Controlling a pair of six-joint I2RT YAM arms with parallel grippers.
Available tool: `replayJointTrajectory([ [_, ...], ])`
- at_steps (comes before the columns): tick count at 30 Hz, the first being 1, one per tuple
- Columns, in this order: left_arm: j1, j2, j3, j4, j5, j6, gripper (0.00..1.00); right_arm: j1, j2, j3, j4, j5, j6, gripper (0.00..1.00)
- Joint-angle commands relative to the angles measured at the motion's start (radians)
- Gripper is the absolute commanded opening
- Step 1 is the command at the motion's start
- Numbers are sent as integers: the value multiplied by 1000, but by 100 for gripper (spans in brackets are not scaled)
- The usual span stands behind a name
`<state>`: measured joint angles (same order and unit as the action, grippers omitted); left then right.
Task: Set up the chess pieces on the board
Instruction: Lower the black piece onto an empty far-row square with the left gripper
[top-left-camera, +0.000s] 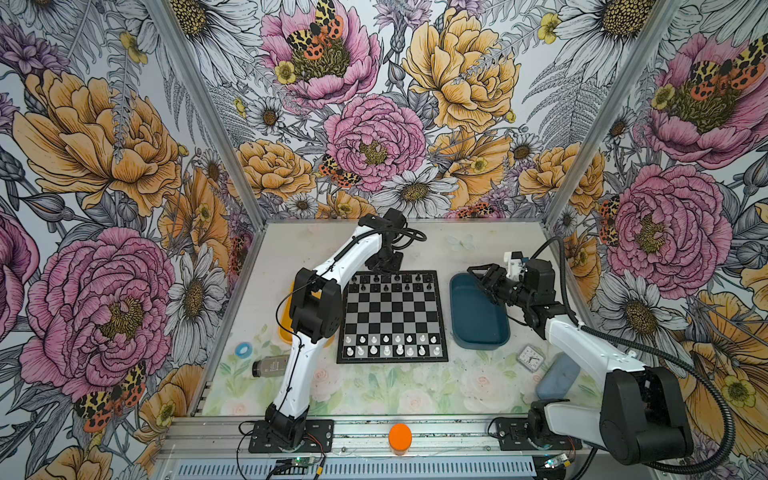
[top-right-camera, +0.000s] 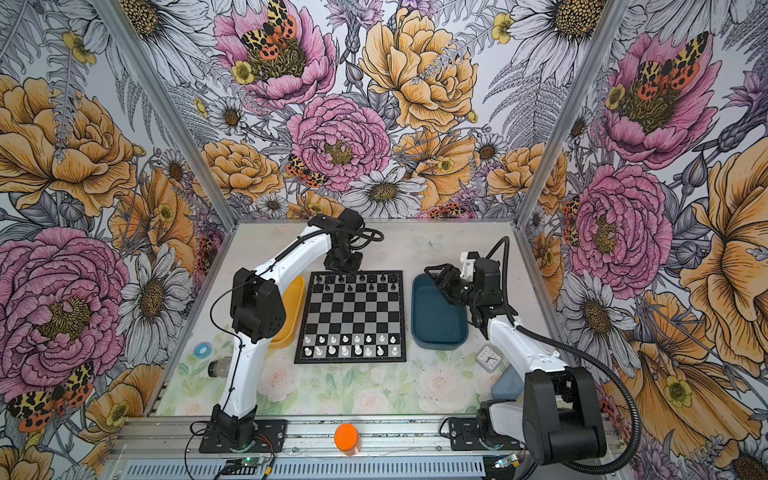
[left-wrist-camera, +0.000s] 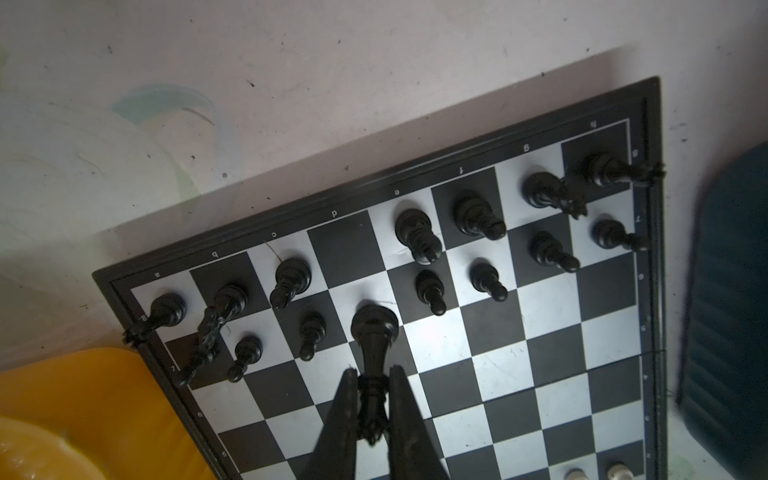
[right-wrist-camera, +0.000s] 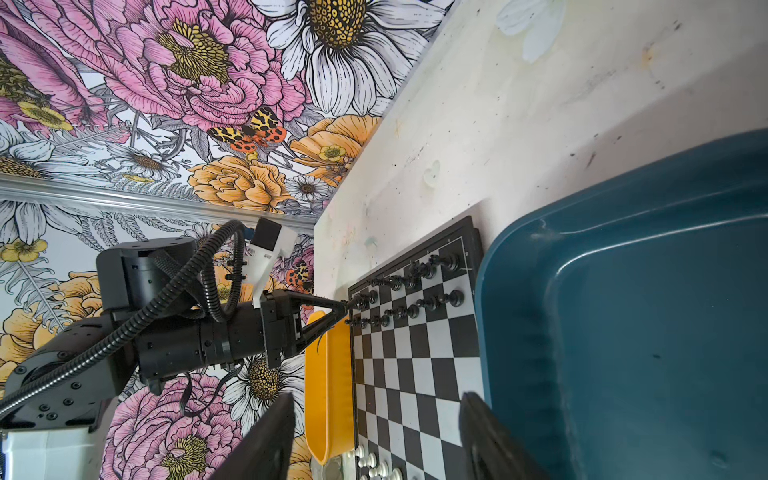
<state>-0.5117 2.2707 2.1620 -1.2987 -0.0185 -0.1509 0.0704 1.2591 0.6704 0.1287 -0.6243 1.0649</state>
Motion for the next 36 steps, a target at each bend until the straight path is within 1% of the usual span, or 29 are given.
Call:
replayJointTrajectory([
  [1, 13, 24, 25, -7, -27, 14, 0, -6, 8, 5, 43, -7, 5, 65],
  [36, 28, 120, 97, -7, -24, 5, 0, -8, 38, 5, 57, -11, 11, 65],
])
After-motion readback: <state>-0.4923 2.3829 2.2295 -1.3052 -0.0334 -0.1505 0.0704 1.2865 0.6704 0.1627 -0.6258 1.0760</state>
